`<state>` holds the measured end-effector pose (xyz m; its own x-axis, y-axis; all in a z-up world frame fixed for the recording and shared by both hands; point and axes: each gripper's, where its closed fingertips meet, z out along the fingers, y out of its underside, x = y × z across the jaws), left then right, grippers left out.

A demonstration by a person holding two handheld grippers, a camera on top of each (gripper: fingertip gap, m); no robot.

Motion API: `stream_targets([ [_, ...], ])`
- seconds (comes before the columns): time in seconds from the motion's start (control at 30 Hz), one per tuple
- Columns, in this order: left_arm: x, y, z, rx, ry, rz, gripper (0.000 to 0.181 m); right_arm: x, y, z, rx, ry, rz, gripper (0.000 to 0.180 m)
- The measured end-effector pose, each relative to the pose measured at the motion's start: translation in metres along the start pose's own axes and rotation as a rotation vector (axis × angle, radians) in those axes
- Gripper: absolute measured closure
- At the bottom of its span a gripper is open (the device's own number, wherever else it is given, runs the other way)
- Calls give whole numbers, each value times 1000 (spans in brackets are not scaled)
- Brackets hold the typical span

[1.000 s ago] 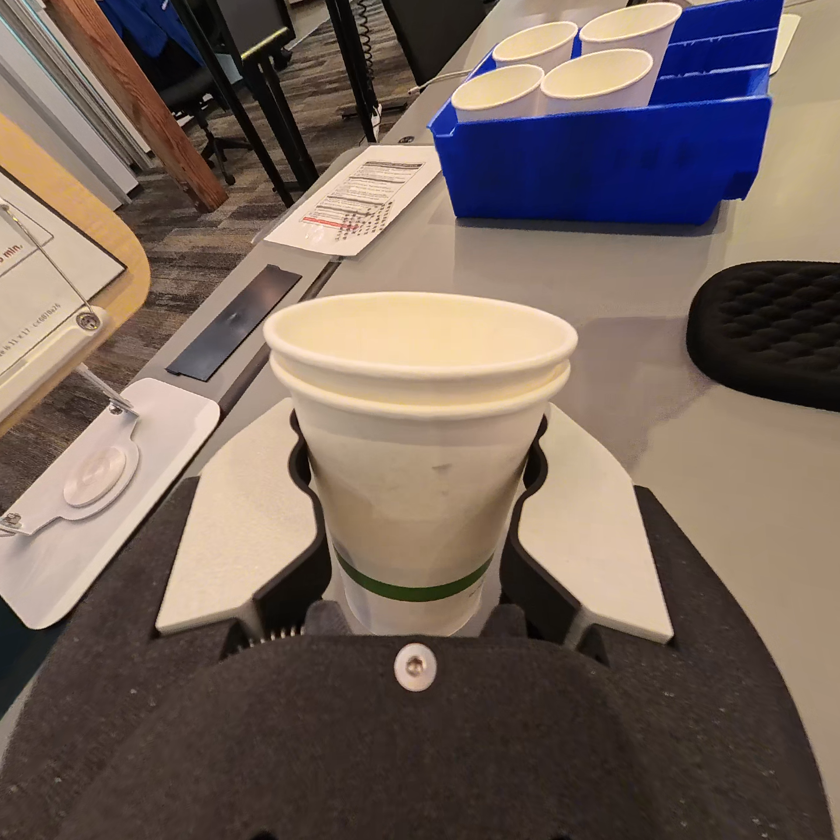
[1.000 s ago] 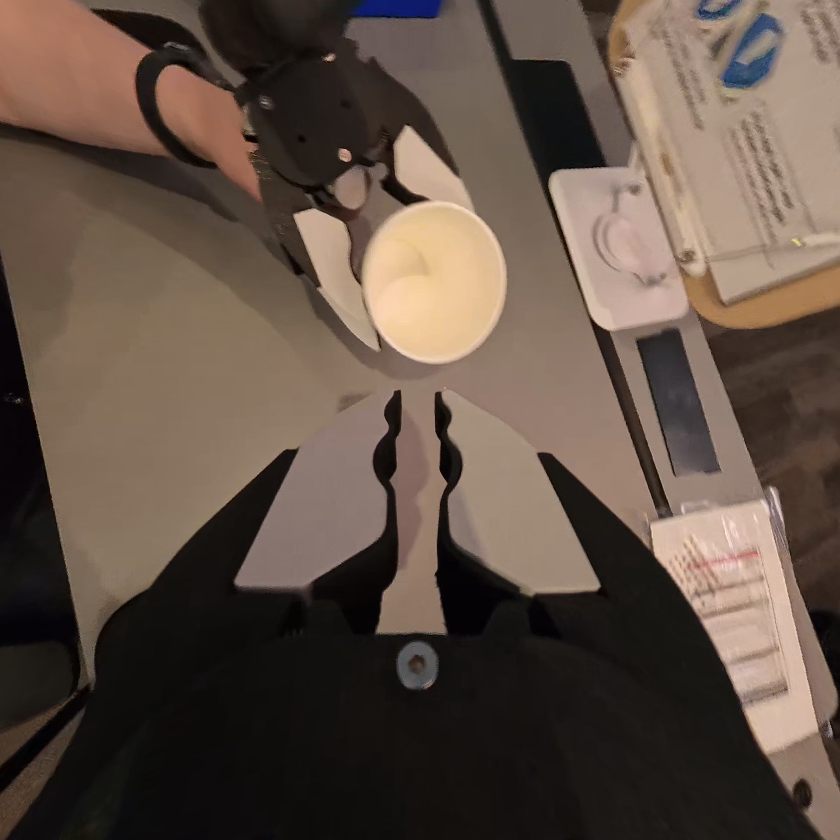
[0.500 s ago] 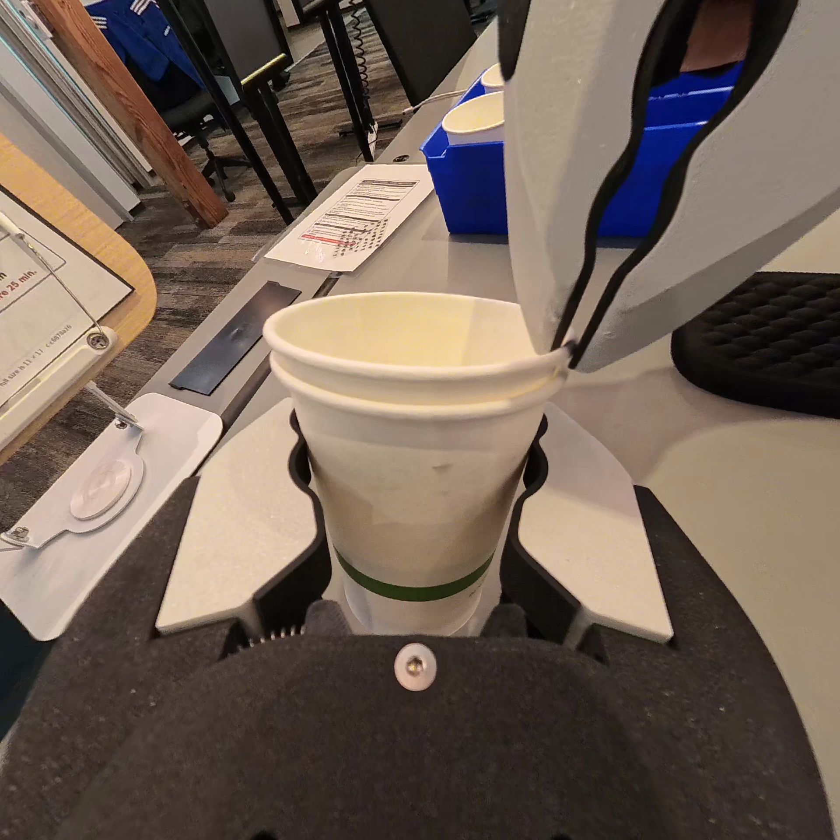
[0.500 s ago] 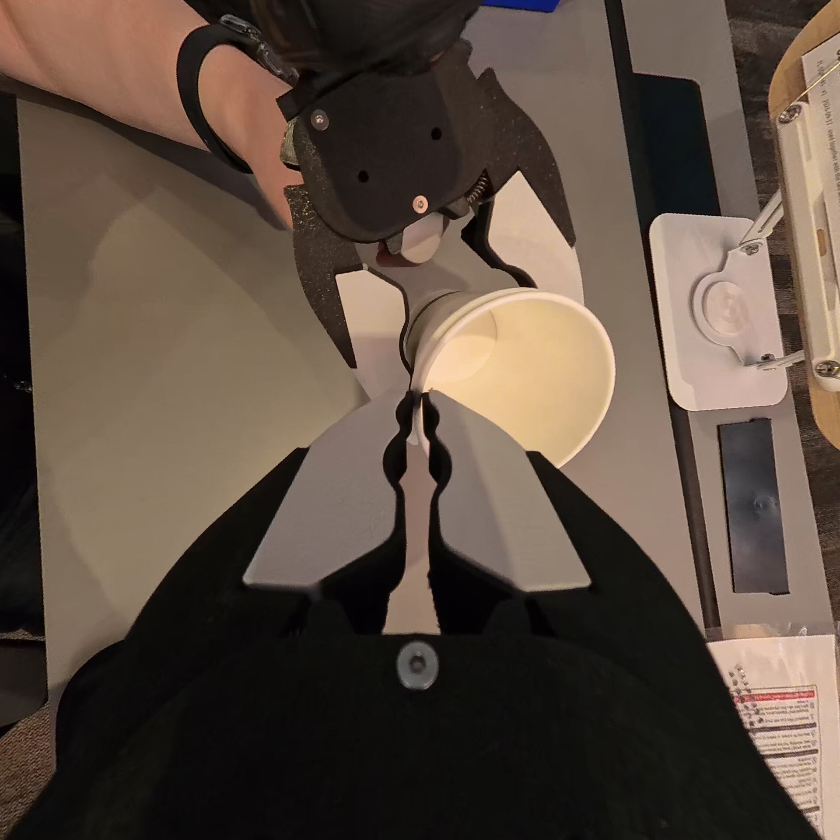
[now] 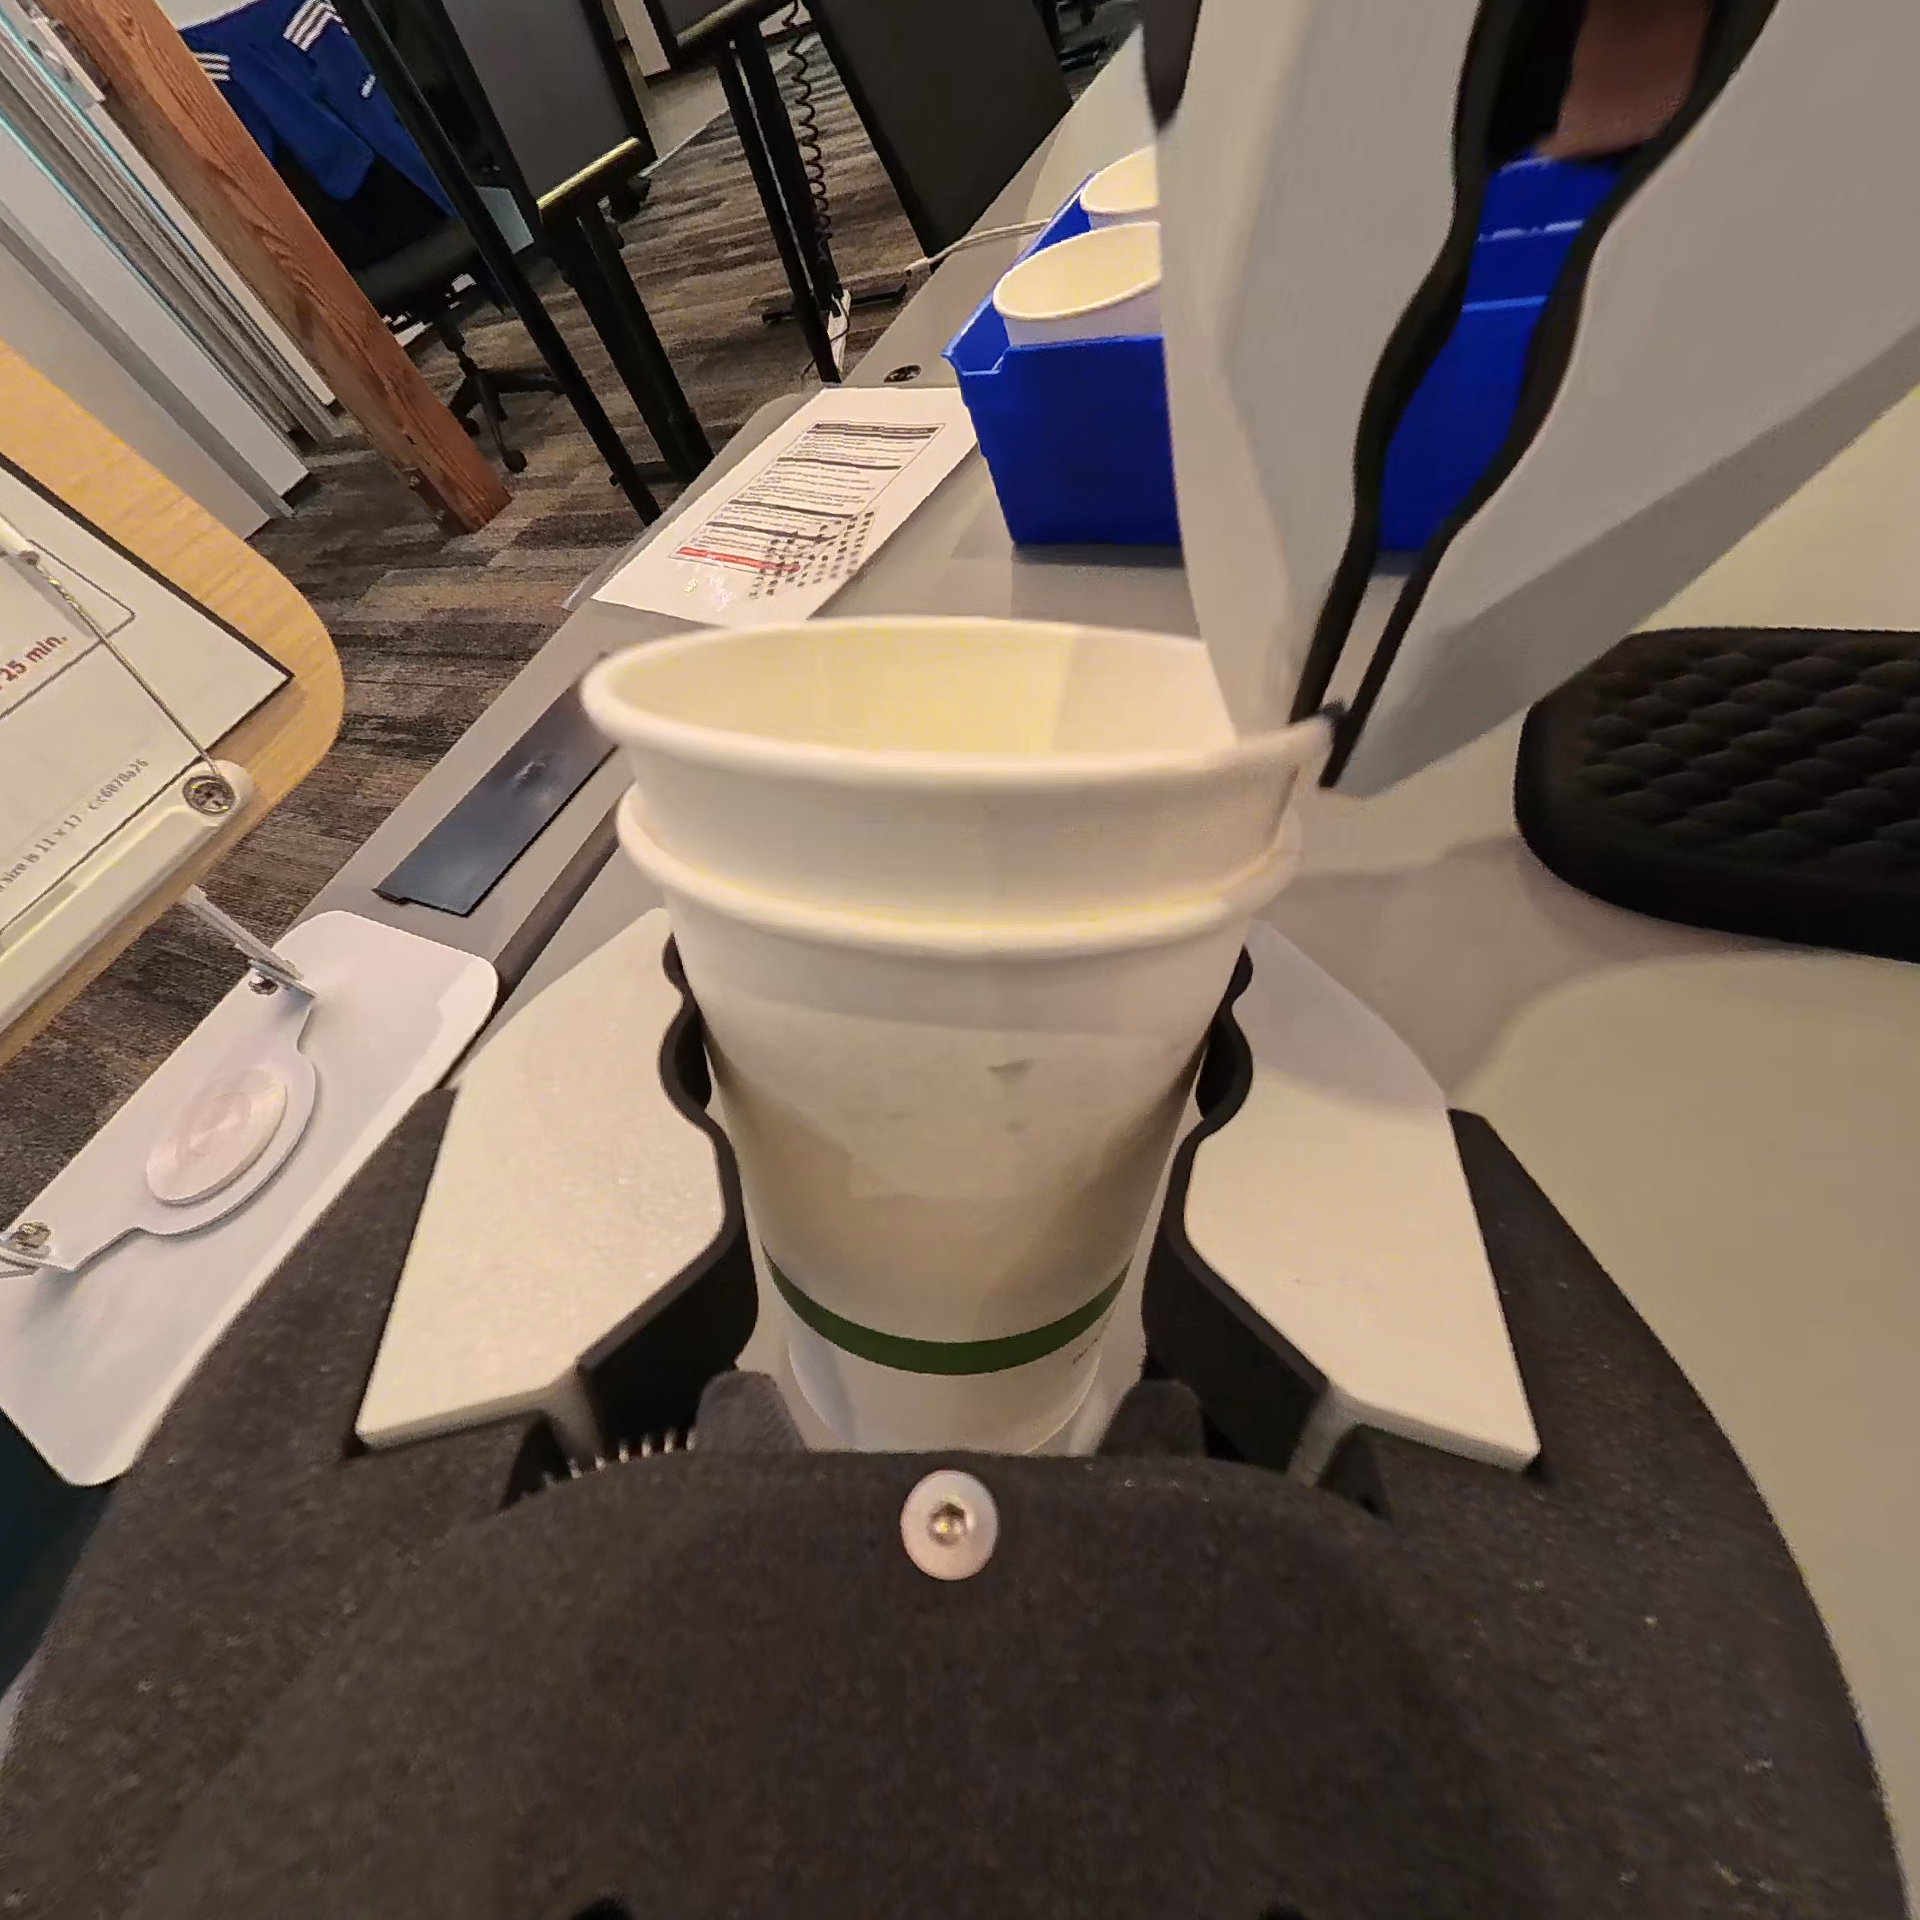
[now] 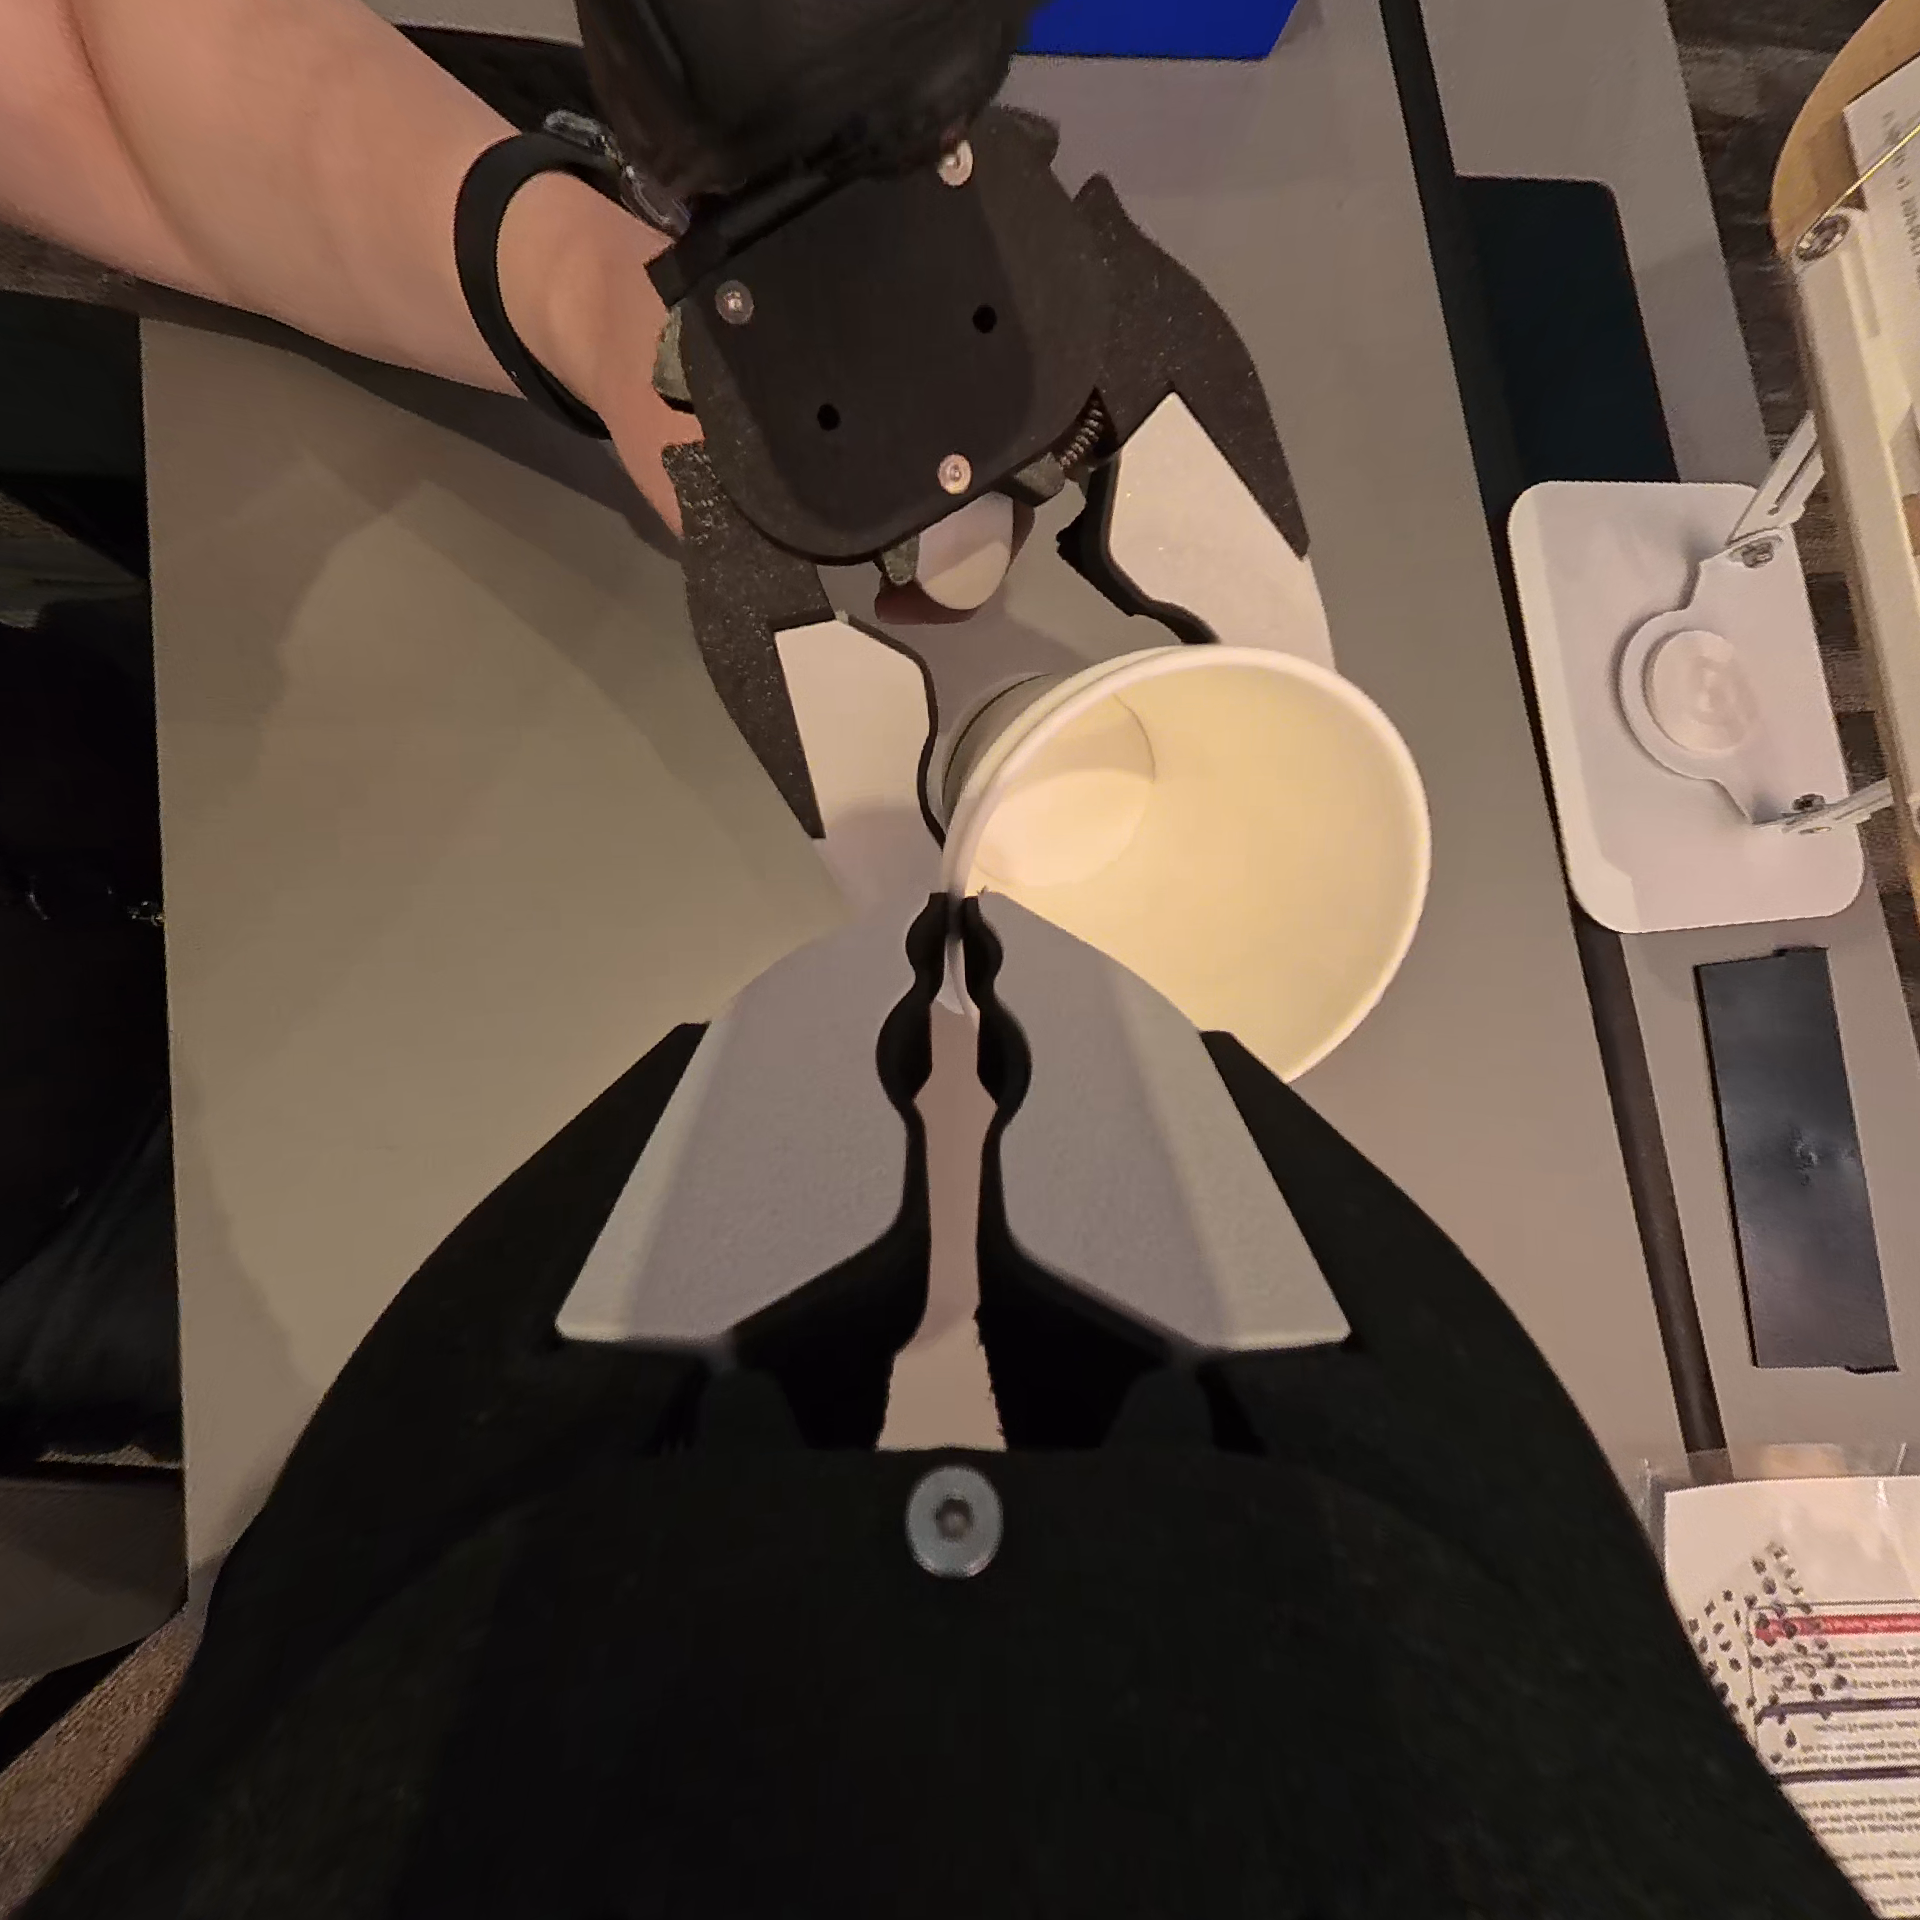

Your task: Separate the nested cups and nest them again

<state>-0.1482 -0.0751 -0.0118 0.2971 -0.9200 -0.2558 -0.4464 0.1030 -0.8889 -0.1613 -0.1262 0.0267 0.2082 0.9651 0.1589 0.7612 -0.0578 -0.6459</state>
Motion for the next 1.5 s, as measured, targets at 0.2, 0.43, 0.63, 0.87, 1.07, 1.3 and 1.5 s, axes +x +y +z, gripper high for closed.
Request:
stream_targets([
  [0.2,-2,6,3,-19,-6,0,88,8,-7,-29,12,64,-1,177],
  [0.43,-1,13,7,-44,-1,-3,88,11,-14,-114,27,249,-5,177],
  [0.63,1,14,8,-52,0,11,87,1,55,-210,-156,497,103,177],
  [0.87,5,15,11,-60,5,18,87,-10,177,-267,-448,665,327,178],
  [1.07,4,11,7,-49,0,22,88,-21,256,-240,-606,600,431,177],
  [1.3,1,9,5,-41,-3,12,87,-29,303,-204,-696,535,435,177],
  [1.5,3,13,7,-54,4,20,87,-33,315,-181,-703,474,418,177],
])
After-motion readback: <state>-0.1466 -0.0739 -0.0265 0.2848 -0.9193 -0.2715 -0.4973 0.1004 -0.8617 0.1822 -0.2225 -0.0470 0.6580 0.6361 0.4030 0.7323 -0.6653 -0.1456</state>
